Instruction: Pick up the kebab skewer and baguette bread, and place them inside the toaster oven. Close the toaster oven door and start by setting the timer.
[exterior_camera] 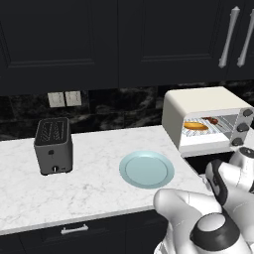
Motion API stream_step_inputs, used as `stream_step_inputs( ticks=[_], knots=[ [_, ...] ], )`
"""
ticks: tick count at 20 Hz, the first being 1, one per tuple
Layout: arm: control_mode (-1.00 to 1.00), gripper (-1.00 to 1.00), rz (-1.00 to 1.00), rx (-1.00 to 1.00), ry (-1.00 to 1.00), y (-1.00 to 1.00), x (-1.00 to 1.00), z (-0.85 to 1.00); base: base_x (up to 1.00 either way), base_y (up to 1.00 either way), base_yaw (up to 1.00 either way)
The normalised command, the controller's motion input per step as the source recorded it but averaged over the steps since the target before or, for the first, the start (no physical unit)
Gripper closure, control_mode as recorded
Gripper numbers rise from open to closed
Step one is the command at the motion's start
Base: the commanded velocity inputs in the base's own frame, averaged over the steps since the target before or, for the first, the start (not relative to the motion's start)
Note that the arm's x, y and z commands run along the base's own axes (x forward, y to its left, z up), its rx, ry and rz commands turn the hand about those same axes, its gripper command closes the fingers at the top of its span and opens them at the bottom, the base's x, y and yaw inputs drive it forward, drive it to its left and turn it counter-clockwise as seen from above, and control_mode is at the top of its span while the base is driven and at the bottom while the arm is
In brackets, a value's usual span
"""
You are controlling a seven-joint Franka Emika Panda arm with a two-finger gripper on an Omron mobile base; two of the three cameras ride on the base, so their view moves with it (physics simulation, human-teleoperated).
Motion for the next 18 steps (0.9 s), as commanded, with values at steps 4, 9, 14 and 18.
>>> stream_step_inputs(
  ticks=[4, 9, 14, 18],
  knots=[
    [-1.00, -1.00, -0.06, 0.00, -0.11, 0.00, 0.00, -0.14, 0.00, 0.00, 0.00],
    [-1.00, -1.00, -0.05, 0.00, -0.09, 0.00, 0.10, -0.06, 0.00, 0.00, 0.00],
    [-1.00, -1.00, -0.01, 0.00, -0.04, 0.00, 0.20, 0.00, 0.00, 0.00, 0.00],
    [-1.00, -1.00, 0.00, 0.00, 0.00, 0.00, 0.26, 0.00, 0.00, 0.00, 0.00]
  ],
)
